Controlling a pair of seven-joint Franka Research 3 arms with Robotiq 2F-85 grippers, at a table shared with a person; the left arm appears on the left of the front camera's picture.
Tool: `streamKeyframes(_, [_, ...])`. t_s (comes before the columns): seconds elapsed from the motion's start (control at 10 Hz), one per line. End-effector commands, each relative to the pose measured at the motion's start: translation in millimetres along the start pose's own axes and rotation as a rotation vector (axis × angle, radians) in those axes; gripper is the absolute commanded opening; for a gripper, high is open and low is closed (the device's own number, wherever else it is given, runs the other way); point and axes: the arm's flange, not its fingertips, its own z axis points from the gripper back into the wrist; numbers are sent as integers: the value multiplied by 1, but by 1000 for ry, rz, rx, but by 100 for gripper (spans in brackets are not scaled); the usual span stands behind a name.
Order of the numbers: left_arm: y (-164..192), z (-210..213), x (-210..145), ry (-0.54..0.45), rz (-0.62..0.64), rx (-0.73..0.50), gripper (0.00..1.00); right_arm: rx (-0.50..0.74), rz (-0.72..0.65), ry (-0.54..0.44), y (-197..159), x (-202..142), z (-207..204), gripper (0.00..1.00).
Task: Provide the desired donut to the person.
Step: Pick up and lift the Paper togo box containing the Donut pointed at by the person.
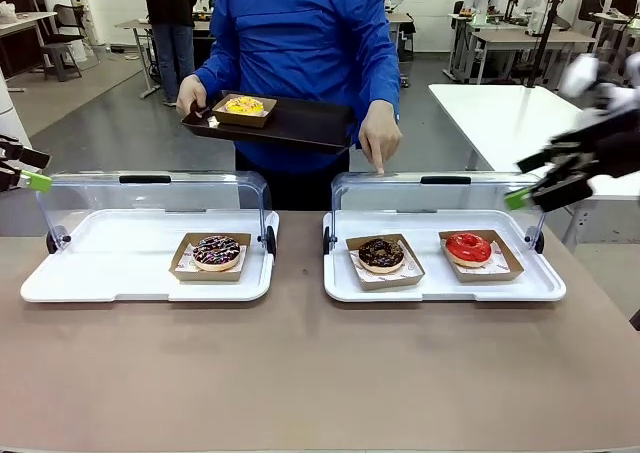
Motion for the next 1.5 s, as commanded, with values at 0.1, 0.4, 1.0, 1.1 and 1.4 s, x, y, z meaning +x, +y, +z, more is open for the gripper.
streamKeyframes(0.1, [0,1,-1,-19,2,-1,100,115,390,371,44,68,-99,100])
streamKeyframes(0.4, [0,1,-1,-19,2,-1,100,154,511,383,52,30,-184,100])
streamKeyframes(1.0, [0,1,-1,-19,2,-1,100,216,551,405,6,0,-249,100])
streamKeyframes(1.1, [0,1,-1,-19,2,-1,100,227,544,409,2,3,-248,100])
streamKeyframes(1.4, [0,1,-1,-19,2,-1,100,206,564,440,-2,0,-244,100])
